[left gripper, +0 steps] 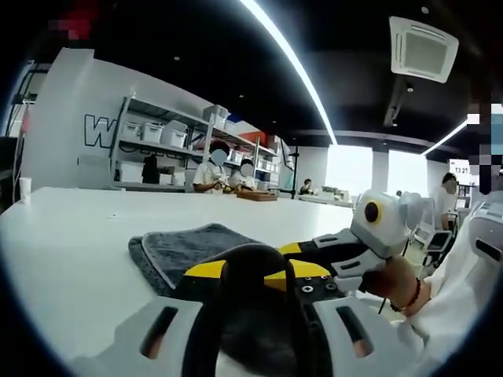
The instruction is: Open the folded towel by lifting each exposed corner and separating the folded layers until the towel lies flat within the target outline without major curled edges
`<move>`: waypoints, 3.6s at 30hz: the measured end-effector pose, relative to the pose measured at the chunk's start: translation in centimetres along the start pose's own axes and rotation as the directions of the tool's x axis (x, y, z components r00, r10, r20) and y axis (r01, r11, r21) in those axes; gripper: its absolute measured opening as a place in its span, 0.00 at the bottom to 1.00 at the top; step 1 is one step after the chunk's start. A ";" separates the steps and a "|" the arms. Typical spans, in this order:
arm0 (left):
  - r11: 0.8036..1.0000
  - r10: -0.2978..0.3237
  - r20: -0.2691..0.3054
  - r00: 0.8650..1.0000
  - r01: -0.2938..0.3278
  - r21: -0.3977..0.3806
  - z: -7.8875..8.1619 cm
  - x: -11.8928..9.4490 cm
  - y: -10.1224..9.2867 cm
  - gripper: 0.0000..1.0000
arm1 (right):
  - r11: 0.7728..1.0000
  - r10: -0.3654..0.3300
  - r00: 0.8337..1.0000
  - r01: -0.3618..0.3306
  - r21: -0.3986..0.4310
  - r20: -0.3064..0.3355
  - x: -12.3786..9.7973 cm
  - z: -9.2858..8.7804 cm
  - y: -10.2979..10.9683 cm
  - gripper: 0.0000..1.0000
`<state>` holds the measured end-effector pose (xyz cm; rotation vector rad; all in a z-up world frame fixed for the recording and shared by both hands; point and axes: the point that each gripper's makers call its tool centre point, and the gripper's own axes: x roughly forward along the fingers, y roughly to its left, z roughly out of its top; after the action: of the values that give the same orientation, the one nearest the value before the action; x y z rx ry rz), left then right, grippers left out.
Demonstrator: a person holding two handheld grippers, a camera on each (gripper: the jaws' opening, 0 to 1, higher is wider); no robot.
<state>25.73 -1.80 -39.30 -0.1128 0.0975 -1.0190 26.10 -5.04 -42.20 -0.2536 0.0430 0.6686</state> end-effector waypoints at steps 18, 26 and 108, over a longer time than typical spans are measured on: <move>0.999 0.040 0.012 0.999 -0.040 -0.020 0.8 1.1 1.5 0.30 | 1.000 0.025 0.998 -0.026 0.014 0.050 -0.6 0.4 0.5 0.00; 0.999 0.032 -0.004 0.999 -0.032 -0.031 0.8 1.8 1.7 0.30 | 0.999 0.039 0.997 -0.040 0.007 0.064 -1.2 0.4 0.7 0.00; 0.958 0.265 -0.113 0.957 -0.275 -0.078 -1.9 7.2 11.1 0.32 | 0.997 0.070 0.994 -0.067 -0.031 0.079 -2.4 0.0 1.7 0.00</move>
<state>38.58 -2.33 -42.92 -0.1284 0.2471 -0.7460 23.15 -5.18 -42.30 -0.2535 -0.0344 0.7475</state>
